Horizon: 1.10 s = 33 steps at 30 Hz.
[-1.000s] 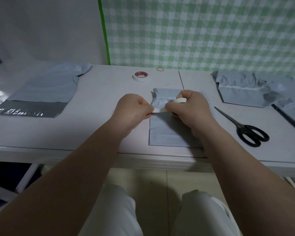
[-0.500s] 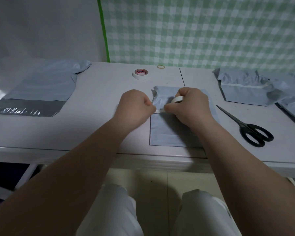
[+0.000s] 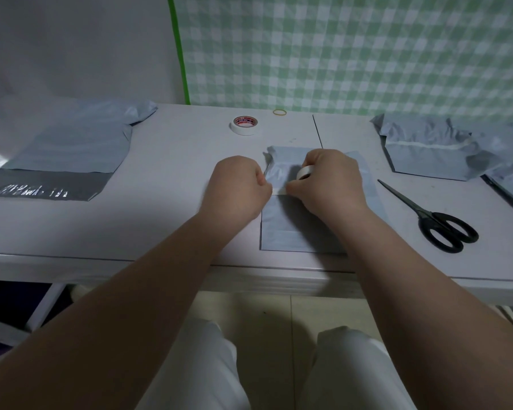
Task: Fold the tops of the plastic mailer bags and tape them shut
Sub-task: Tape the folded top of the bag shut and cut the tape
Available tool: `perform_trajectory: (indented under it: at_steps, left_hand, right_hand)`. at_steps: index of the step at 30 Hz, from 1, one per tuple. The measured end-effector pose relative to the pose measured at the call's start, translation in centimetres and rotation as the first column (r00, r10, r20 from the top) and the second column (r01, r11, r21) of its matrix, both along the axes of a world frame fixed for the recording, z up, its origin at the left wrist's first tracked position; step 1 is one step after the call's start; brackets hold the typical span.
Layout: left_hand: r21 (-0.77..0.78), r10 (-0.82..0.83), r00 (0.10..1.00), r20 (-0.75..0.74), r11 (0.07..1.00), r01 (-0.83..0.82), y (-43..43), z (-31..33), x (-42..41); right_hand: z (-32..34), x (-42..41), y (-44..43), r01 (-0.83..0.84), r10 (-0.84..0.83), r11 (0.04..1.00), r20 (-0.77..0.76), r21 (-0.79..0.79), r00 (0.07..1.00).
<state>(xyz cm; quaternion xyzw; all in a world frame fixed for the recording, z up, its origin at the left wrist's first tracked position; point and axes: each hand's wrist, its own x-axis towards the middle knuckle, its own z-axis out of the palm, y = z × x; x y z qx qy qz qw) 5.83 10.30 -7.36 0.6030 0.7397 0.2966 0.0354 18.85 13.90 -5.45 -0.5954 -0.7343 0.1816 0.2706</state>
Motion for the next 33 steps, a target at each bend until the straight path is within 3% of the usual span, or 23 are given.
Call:
perform_trajectory:
  at_steps: [13, 21, 25, 28, 31, 33]
  left_hand:
    - [0.015, 0.003, 0.994, -0.106, 1.0, -0.001, 0.0, -0.1, 0.6]
    - [-0.186, 0.069, 0.983, -0.168, 0.977, -0.1, 0.6, 2.0, -0.4]
    - [-0.101, 0.11, 0.986, -0.123, 0.987, -0.123, -0.5, 2.1, -1.1]
    - [-0.035, -0.029, 0.992, -0.122, 0.999, 0.025, -1.6, 1.9, 0.2]
    - [-0.112, -0.21, 0.969, -0.132, 0.974, 0.196, -2.8, 1.1, 2.3]
    - [-0.188, -0.233, 0.963, -0.135, 0.96, 0.206, -3.7, 0.3, 3.1]
  right_hand:
    - [-0.1, -0.6, 0.4, -0.001, 0.0, 1.0, 0.136, 0.008, 0.991]
    - [0.6, -0.8, 0.6, -0.026, 0.044, 0.996, 0.205, -0.09, 0.978]
    - [0.6, -0.8, 0.6, -0.023, 0.045, 0.994, 0.216, -0.104, 0.975]
    - [0.5, -0.9, 0.6, -0.011, 0.031, 0.996, 0.22, -0.091, 0.975]
    - [0.4, -1.1, 0.5, -0.007, 0.019, 0.998, 0.229, -0.055, 0.973]
    - [0.4, -1.0, 0.3, -0.023, 0.031, 0.999, 0.234, -0.034, 0.972]
